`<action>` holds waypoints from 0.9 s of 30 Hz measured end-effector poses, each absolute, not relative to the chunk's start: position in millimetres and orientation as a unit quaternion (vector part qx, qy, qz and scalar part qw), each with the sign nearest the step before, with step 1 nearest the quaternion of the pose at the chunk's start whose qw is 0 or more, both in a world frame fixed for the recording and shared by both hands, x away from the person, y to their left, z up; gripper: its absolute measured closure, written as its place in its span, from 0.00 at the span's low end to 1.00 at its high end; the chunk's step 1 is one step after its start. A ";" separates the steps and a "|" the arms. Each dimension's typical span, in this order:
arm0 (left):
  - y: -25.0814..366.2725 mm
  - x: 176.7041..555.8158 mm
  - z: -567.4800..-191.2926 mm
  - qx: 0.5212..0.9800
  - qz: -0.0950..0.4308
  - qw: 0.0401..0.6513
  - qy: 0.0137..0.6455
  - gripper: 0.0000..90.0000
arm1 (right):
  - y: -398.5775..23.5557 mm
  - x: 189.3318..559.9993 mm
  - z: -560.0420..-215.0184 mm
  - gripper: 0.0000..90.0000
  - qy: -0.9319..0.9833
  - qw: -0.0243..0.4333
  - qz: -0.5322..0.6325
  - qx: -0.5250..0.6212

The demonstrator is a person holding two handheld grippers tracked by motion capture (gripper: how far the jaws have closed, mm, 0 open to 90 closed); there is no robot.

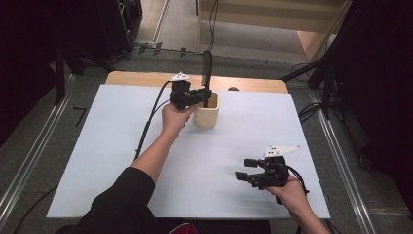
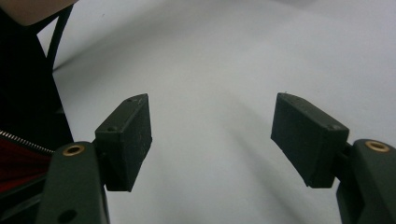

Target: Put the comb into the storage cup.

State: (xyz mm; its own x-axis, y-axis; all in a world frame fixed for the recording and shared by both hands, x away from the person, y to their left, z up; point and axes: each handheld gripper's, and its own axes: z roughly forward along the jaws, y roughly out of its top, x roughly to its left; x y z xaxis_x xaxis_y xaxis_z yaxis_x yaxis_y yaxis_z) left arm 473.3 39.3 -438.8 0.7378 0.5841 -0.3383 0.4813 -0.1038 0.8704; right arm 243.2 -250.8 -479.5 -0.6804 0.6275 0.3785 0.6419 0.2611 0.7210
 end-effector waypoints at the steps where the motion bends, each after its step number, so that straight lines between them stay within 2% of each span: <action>1: 40.7 472.5 -438.0 0.741 0.048 0.567 0.356 0.66 | -250.8 243.1 -479.4 0.30 -0.794 0.009 -0.458 -0.400; 3: 42.9 471.6 -435.9 0.744 0.061 0.559 0.362 0.45 | -250.8 243.1 -479.2 0.30 -0.795 0.006 -0.458 -0.399; 5: 47.1 471.2 -433.1 0.740 0.063 0.560 0.366 0.31 | -250.7 243.1 -479.1 0.30 -0.795 0.006 -0.457 -0.399; 6: 49.5 471.3 -431.5 0.738 0.062 0.560 0.371 0.29 | -250.7 243.2 -479.2 0.30 -0.795 0.006 -0.458 -0.398; 12: 62.5 472.8 -426.1 0.732 0.030 0.563 0.383 0.28 | -250.6 243.1 -479.1 0.30 -0.795 0.007 -0.457 -0.398; 27: 93.5 462.4 -418.5 0.728 0.006 0.561 0.393 0.29 | -249.4 243.9 -479.9 0.30 -0.798 0.006 -0.453 -0.398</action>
State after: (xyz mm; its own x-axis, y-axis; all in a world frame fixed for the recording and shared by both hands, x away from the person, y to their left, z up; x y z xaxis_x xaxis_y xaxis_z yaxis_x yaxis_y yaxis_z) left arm 462.4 93.5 -418.5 0.6911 0.5791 -0.4326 0.5660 -0.0614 0.8221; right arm 243.9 -249.4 -479.9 -0.6833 0.6289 0.3709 0.6406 0.2725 0.7179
